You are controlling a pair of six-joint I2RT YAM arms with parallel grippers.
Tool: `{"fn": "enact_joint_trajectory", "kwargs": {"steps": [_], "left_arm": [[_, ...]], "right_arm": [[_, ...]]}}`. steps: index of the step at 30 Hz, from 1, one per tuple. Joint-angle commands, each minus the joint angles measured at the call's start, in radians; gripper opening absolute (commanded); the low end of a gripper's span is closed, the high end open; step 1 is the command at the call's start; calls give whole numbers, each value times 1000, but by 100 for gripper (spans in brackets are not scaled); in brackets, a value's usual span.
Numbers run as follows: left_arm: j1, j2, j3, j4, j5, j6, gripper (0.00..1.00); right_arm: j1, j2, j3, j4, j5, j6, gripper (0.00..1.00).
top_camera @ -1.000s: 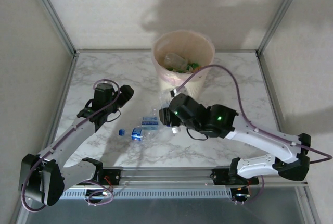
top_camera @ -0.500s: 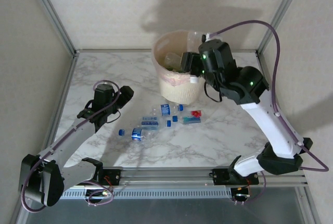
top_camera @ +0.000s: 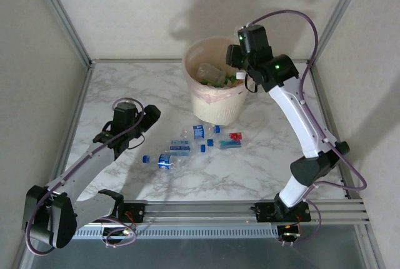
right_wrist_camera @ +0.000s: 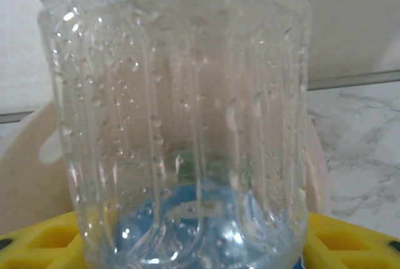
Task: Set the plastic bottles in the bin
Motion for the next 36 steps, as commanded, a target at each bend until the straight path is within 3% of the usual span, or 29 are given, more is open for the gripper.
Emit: {"fn": "enact_joint_trajectory", "kwargs": {"steps": [1, 8, 13, 15, 20, 26, 30, 36], "left_arm": [[-4, 5, 1, 3, 0, 18, 84], [-5, 28, 5, 13, 3, 23, 84], [-5, 39, 13, 14, 9, 19, 85], [-5, 30, 12, 10, 13, 13, 85], [-7, -9, 1, -21, -7, -2, 86], [-56, -89, 36, -183, -111, -28, 83], [-141, -155, 52, -304, -206, -81, 83], [-241, -253, 12, -462, -261, -229, 81]], "right_arm": [[-28, 22, 13, 79, -36, -39, 52], [-43, 90, 23, 91, -48, -47, 54], [-45, 112, 17, 99, -38, -44, 77], [-45, 114, 23, 96, -32, -43, 79], [-45, 84, 12, 90, -6, -34, 83], [-35, -36, -44, 94, -29, -11, 83], [30, -153, -130, 124, -58, -3, 83], [218, -330, -355, 208, -88, 15, 83]]}}
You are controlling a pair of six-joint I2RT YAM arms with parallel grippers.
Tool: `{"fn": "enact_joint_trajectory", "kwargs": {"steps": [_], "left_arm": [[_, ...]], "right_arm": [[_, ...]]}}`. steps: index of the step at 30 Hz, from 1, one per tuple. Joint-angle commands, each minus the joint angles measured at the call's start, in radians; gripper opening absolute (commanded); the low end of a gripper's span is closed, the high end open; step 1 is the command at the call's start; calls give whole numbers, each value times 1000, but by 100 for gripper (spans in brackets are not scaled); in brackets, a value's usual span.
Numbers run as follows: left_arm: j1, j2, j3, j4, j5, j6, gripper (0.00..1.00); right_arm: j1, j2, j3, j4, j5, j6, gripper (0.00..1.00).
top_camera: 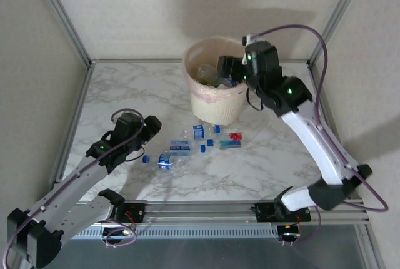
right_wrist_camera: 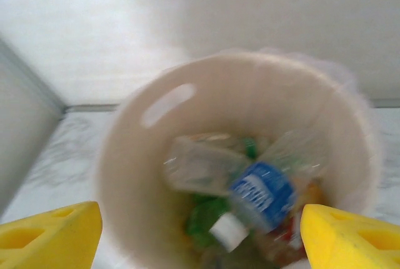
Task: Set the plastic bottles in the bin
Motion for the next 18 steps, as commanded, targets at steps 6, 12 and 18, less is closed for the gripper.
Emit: {"fn": "enact_joint_trajectory", "kwargs": {"steps": [6, 12, 18], "left_arm": [[-113, -58, -82, -205, -77, -244, 81], [-179, -53, -127, -185, -95, -387, 83], [-184, -4, -181, -106, -113, -458, 86]], "right_arm": [[181, -94, -207, 61, 12, 86, 83], [229, -123, -345, 100, 20, 138, 83], [238, -120, -409, 134, 6, 167, 83]]}}
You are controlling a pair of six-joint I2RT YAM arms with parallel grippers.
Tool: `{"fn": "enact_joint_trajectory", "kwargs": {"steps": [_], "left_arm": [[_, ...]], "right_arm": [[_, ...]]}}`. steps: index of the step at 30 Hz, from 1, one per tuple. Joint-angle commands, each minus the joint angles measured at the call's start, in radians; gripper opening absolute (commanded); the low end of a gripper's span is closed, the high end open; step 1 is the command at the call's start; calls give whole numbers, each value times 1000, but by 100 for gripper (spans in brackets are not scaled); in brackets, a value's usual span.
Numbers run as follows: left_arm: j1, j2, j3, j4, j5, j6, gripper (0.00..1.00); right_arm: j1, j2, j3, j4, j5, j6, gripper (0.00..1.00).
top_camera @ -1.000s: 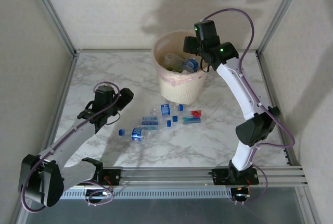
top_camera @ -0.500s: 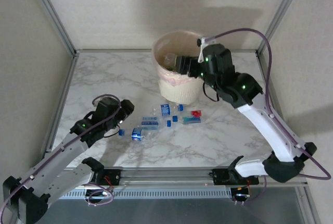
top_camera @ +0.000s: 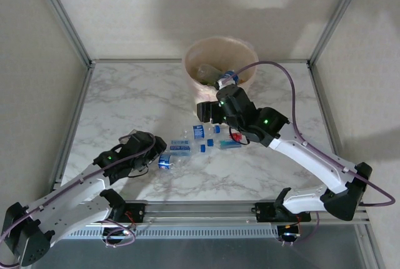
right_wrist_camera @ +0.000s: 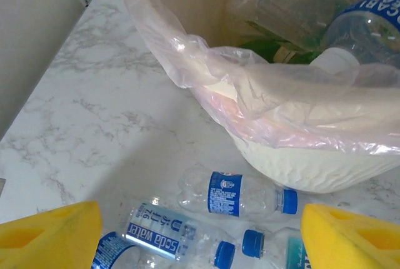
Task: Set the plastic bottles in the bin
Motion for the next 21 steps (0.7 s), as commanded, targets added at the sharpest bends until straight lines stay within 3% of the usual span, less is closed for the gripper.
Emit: {"fn": "enact_joint_trajectory", "kwargs": {"steps": [1, 11, 21], "left_arm": [[-4, 35, -38, -6, -82, -270, 87], [21, 157, -35, 57, -123, -317, 89], [130, 258, -36, 124, -99, -198, 86]], "right_arm": [[14, -28, -21, 55, 9, 35, 83], [20, 4, -28, 47, 10, 48, 83], [34, 26, -56, 61, -25, 75, 83]]}}
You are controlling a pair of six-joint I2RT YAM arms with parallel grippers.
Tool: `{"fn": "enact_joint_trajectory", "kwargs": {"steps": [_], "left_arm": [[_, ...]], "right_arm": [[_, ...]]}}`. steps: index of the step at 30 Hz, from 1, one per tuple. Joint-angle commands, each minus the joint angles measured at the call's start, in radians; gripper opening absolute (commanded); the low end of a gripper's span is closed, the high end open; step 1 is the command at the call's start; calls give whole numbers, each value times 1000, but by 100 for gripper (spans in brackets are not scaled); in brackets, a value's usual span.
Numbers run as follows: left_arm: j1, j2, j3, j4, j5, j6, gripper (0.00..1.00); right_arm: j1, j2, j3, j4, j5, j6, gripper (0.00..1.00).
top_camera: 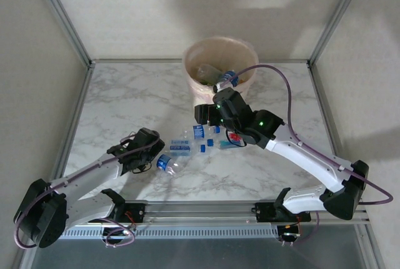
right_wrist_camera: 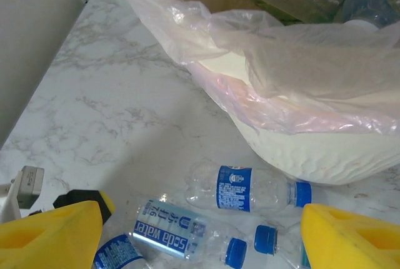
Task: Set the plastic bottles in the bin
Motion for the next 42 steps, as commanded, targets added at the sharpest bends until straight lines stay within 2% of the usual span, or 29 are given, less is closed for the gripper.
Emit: {"fn": "enact_joint_trajectory", "kwargs": {"steps": [1, 5, 10, 16, 19, 26, 35, 42], "left_arm": [[22, 30, 5, -24, -83, -114, 86], [28, 20, 11, -26, -104, -69, 85], [37, 42, 8, -3, -98, -39, 83], [124, 12, 64, -48, -154, 56, 86], [190, -2, 131, -76, -201, 144, 90], [304, -4, 228, -72, -202, 281, 93], [332, -30, 202, -37, -154, 292, 92], [369, -46, 161, -11, -122, 295, 91]], "right_arm": [[26, 16, -17, 23, -43, 21, 84], [96, 49, -51, 37, -147, -8, 88], [203, 130, -104, 78, -218, -10, 89], [300, 297, -90, 111, -251, -70, 92], [306, 374, -77, 122, -240, -92, 92], [305, 559, 21, 113, -206, -149, 90], [310, 714, 150, 68, -198, -205, 90], [312, 791, 199, 44, -211, -220, 84]]}}
